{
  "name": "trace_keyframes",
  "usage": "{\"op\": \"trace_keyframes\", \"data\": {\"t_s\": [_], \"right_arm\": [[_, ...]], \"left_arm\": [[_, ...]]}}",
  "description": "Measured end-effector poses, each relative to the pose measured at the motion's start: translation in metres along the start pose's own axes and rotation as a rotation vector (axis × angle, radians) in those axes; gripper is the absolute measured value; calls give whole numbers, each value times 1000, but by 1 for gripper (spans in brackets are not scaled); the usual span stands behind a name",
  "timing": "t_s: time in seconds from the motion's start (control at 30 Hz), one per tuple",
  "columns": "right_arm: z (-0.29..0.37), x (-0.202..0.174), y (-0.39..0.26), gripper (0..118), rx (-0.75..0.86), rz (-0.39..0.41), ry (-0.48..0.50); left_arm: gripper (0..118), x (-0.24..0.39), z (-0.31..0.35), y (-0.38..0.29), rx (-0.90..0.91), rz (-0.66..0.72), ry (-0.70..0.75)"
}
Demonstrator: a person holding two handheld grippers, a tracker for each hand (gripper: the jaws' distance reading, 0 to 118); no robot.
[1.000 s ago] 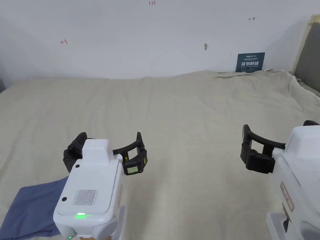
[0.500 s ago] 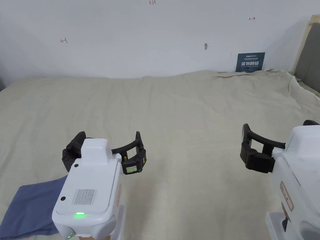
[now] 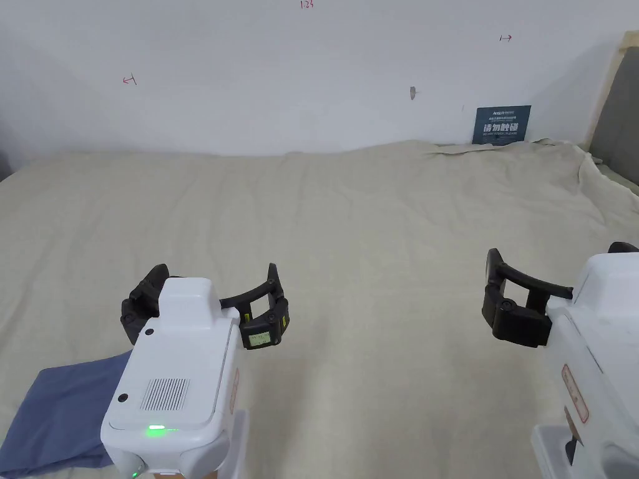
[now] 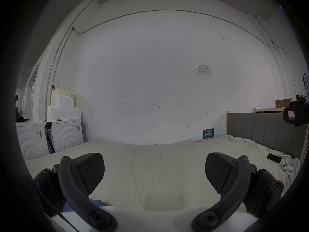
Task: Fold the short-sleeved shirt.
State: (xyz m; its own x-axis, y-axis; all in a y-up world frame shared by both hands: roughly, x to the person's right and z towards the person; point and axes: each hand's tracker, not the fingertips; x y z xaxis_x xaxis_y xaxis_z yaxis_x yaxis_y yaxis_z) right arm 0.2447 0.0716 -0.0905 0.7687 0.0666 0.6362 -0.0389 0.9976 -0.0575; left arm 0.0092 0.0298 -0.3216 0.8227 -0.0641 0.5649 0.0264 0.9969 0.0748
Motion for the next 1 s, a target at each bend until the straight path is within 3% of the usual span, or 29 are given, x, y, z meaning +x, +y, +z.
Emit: {"op": "trace_keyframes", "data": {"t_s": [1.0], "right_arm": [[-1,-3,-1,108,-3,4,-2]], "left_arm": [[118,-2,0,0,2,-11,5]]}}
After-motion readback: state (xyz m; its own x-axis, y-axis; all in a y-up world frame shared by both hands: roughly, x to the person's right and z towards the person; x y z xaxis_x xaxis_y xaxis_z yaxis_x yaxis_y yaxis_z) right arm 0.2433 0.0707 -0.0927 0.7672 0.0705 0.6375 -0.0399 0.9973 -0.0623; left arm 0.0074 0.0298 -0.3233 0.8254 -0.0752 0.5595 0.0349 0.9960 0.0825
